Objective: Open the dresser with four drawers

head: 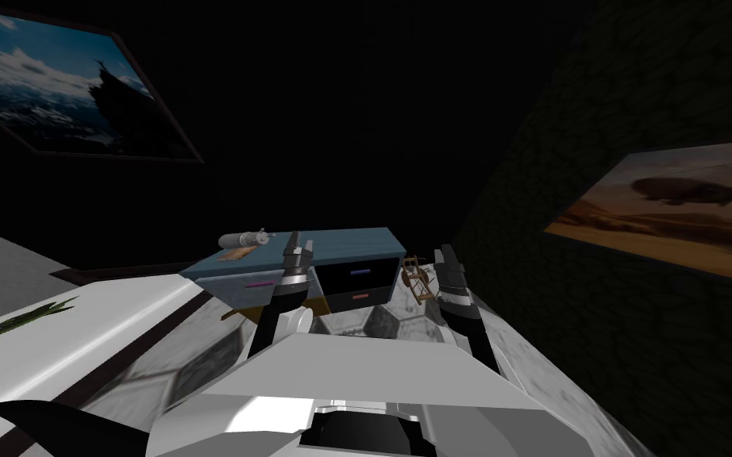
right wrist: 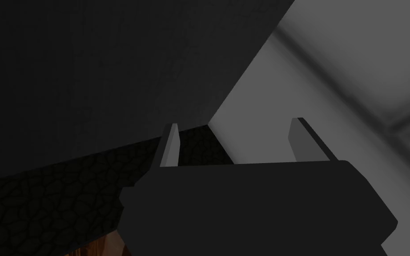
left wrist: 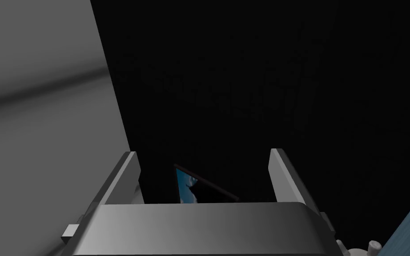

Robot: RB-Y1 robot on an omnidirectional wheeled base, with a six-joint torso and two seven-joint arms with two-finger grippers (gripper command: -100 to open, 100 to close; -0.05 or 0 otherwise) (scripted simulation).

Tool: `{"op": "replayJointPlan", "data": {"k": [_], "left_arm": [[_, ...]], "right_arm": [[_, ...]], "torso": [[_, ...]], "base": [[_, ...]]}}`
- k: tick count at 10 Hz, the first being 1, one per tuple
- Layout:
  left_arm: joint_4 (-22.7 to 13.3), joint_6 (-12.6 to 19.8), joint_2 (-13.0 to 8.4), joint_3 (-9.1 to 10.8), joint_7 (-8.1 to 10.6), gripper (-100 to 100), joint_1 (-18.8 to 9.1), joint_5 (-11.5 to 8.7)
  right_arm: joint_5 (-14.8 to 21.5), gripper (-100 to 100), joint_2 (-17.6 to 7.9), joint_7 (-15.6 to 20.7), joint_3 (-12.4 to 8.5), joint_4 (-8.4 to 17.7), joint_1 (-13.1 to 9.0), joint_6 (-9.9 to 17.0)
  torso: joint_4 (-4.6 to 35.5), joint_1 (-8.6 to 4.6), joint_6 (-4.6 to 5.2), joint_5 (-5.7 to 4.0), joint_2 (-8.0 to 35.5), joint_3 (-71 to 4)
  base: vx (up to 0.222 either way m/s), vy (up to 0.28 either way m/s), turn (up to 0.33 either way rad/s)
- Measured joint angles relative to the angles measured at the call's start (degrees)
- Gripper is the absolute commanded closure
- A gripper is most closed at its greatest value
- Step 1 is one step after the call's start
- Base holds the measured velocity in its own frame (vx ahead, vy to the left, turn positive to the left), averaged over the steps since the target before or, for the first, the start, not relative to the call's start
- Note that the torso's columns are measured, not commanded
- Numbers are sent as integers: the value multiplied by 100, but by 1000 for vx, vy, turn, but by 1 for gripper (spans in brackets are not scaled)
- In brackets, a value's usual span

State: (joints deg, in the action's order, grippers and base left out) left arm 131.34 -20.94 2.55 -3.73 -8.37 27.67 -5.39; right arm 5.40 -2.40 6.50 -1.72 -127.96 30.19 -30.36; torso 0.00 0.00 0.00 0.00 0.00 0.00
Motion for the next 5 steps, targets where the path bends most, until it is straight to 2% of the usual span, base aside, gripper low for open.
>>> {"op": "replayJointPlan", "data": {"k": [2, 5], "left_arm": [[0, 0, 0, 0, 0, 0, 0, 0], [1, 0, 0, 0, 0, 0, 0, 0]], "right_arm": [[0, 0, 0, 0, 0, 0, 0, 0], [0, 0, 0, 0, 0, -1, 0, 0]], "torso": [[600, 0, 0, 0, 597, -1200], [1846, 0, 0, 0, 1845, -3692]], "base": [[0, 0, 0], [0, 0, 0]]}}
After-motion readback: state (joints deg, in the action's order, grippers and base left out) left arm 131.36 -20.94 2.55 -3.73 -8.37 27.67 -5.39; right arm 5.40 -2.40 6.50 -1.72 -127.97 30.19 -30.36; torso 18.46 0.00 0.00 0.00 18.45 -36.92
